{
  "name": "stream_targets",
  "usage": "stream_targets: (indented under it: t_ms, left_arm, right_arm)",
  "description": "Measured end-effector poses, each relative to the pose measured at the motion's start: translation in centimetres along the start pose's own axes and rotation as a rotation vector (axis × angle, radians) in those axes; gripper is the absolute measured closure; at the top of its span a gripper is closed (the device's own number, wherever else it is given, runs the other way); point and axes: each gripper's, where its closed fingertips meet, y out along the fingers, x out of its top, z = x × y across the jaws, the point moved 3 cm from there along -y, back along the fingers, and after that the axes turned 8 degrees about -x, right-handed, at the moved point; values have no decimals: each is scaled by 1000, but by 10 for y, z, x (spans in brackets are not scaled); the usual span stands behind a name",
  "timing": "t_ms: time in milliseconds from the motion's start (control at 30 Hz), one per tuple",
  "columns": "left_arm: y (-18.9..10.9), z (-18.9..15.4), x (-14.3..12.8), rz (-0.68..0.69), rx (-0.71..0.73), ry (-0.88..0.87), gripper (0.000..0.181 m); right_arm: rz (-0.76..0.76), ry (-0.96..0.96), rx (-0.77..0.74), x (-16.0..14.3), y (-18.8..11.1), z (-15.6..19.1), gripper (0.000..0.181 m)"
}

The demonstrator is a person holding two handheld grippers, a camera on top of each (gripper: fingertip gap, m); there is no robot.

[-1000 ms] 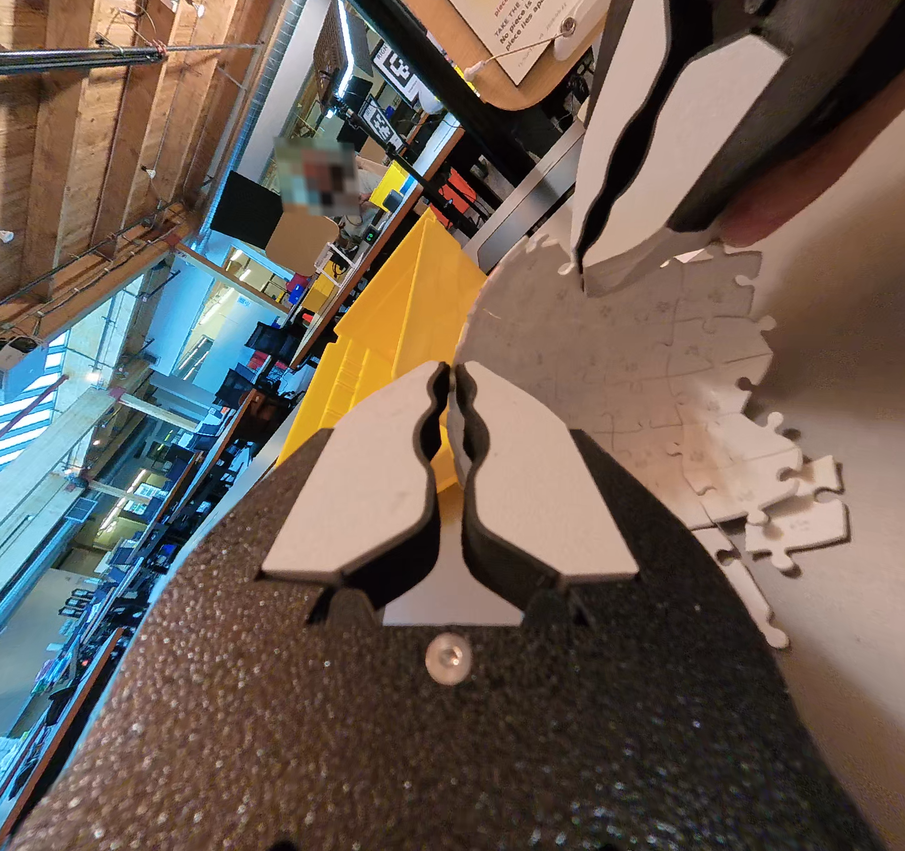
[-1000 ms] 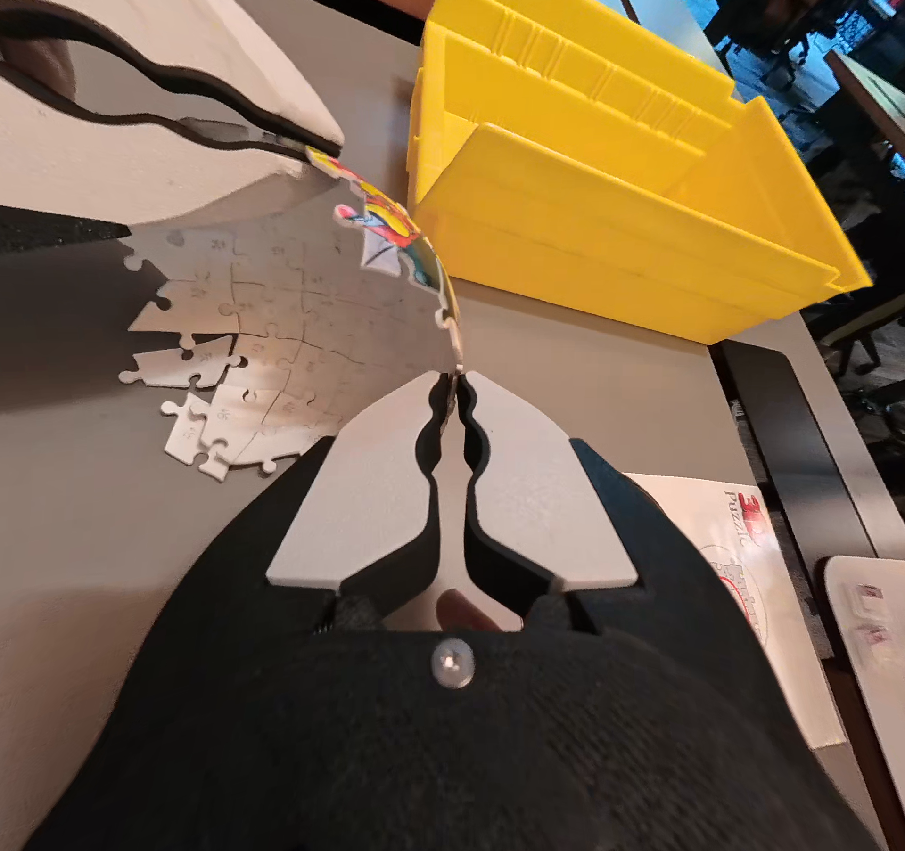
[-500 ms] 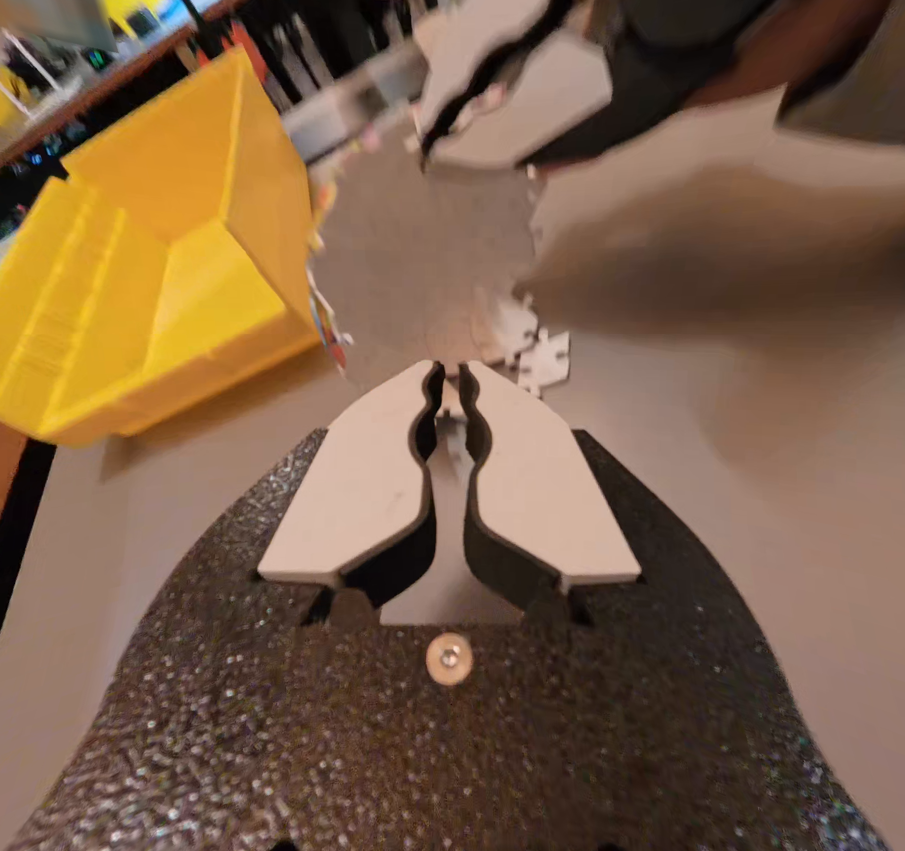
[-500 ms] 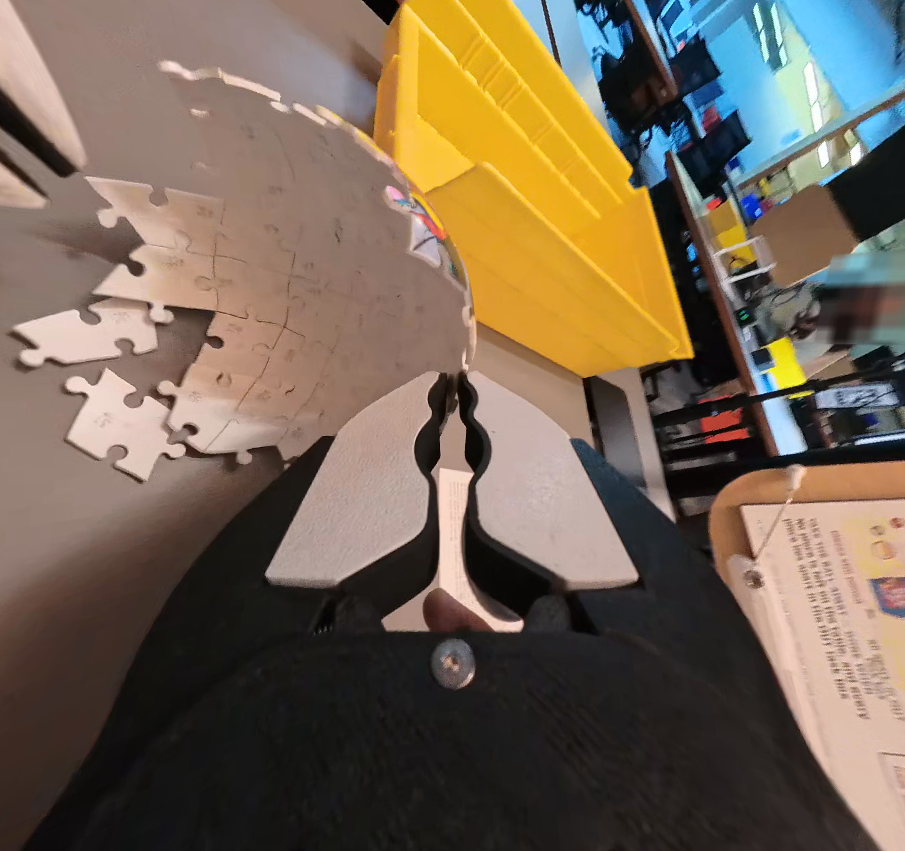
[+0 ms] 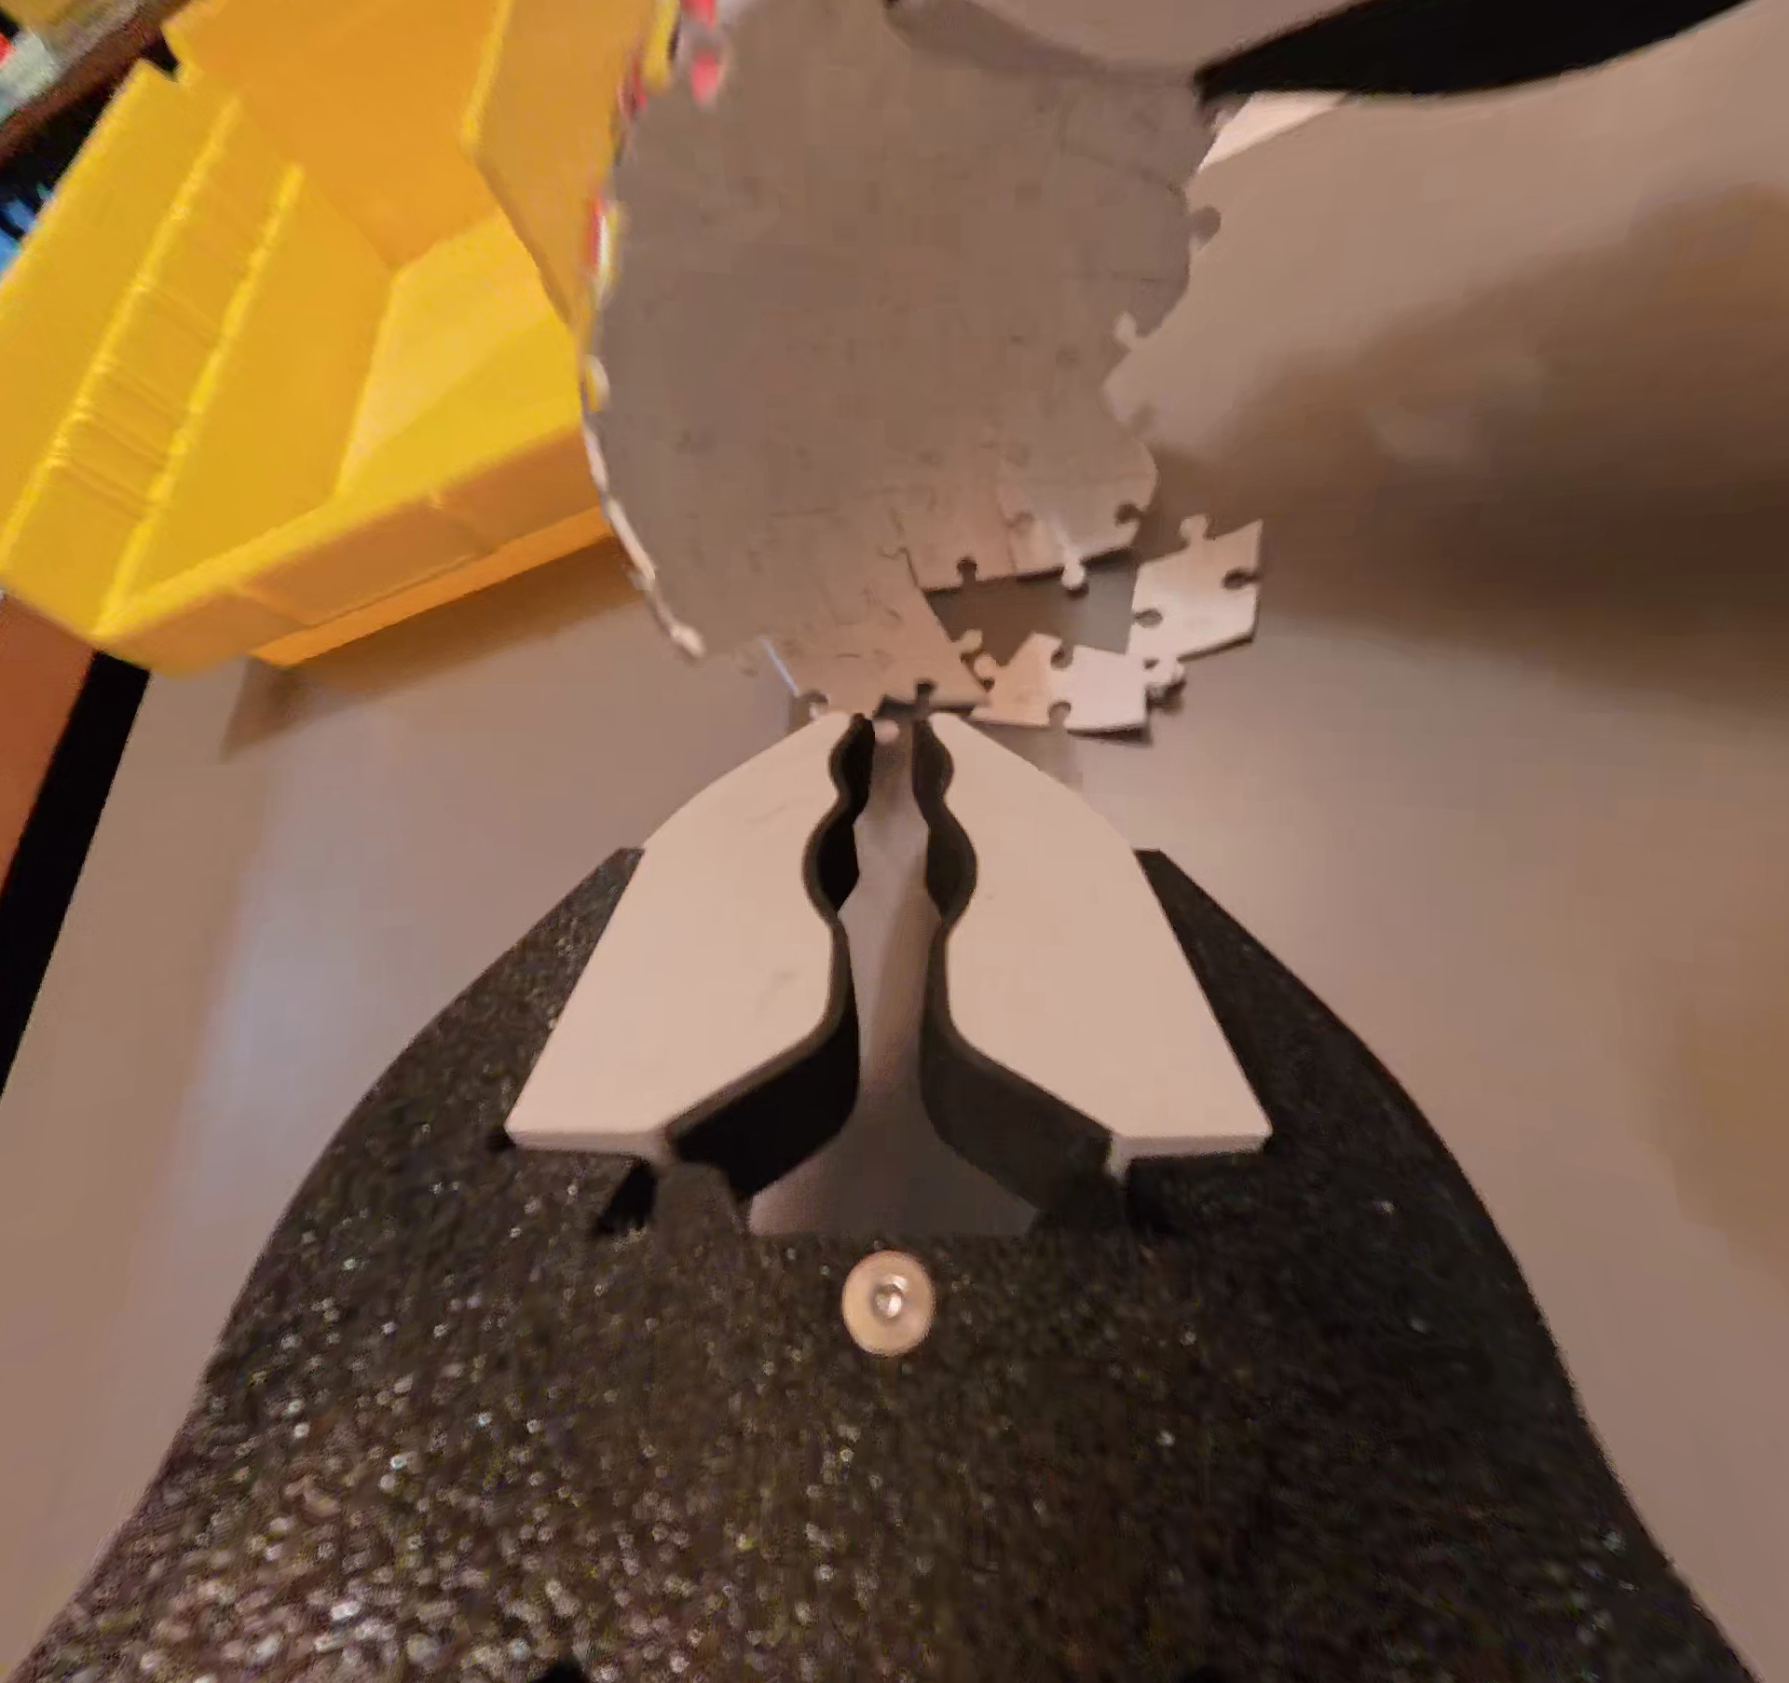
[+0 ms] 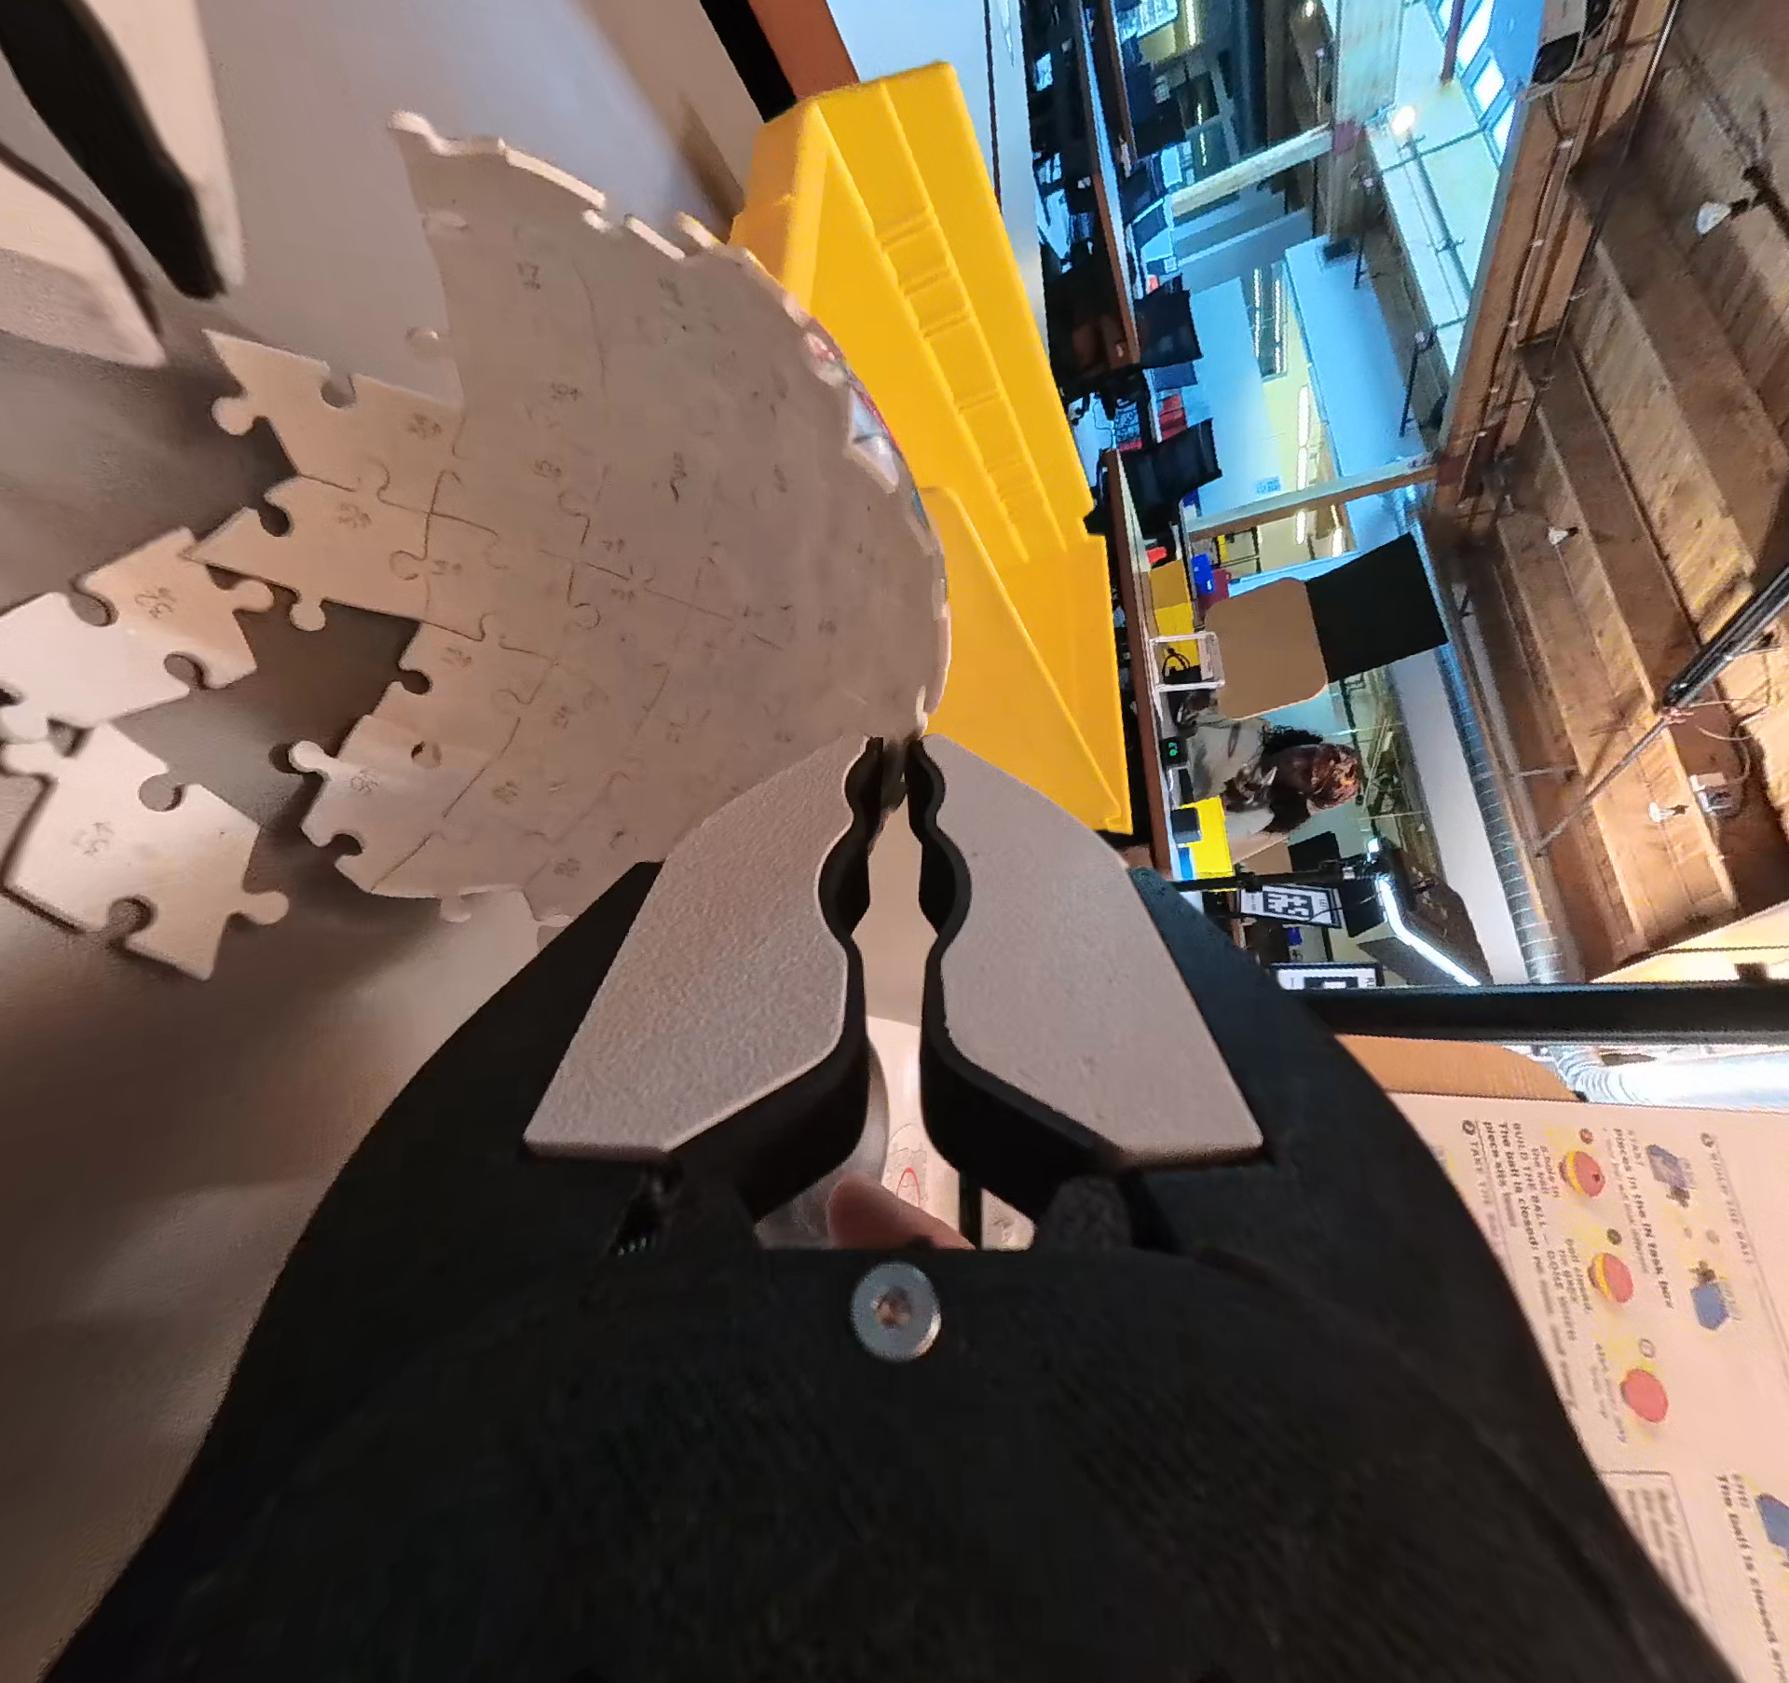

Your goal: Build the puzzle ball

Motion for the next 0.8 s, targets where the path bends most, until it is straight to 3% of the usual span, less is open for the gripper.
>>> stream_targets:
  t_ms: [33,467,700,800]
  left_arm:
    - [-1,-2,5,-39,-11,25,174]
    - [12,-15,14,-40,-51,197,180]
    - [5,-8,40,-160,-53,201,179]
    - [4,-10,42,-184,-108,261,170]
  right_arm:
    - [-10,-11,-6,2,-1,0,177]
    - [-20,-64,-44,1,-3,1,177]
    - [84,200,46,-37,4,5,175]
    - [106,323,92,-52,6,8,175]
